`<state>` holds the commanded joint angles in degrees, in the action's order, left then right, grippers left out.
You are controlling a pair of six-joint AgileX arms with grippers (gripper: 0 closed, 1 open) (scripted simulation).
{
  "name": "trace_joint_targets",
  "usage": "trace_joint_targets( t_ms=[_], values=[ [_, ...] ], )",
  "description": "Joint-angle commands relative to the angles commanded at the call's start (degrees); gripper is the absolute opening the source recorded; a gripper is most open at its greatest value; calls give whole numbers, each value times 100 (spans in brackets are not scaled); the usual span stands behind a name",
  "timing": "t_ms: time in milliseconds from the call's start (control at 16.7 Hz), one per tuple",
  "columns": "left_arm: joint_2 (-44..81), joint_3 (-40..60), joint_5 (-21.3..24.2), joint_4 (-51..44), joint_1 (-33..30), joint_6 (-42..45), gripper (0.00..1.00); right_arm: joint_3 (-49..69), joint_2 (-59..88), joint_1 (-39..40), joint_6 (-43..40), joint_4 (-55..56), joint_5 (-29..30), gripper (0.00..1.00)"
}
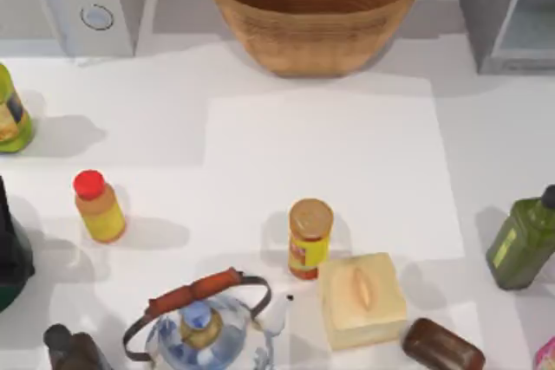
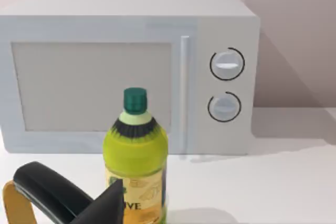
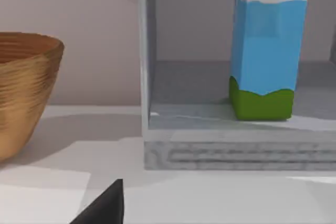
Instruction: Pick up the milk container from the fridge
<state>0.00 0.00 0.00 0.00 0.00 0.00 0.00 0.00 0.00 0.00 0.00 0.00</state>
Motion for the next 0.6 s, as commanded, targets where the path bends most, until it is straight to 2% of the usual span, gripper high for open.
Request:
trace_joint_targets(
  t_ms=[300, 600],
  values=[
    [0, 0, 0, 0, 0, 0, 100, 65, 362, -149, -4, 366, -135, 100],
    [0, 0, 0, 0, 0, 0, 100, 305, 2174, -761, 4, 2156, -710, 100]
  ],
)
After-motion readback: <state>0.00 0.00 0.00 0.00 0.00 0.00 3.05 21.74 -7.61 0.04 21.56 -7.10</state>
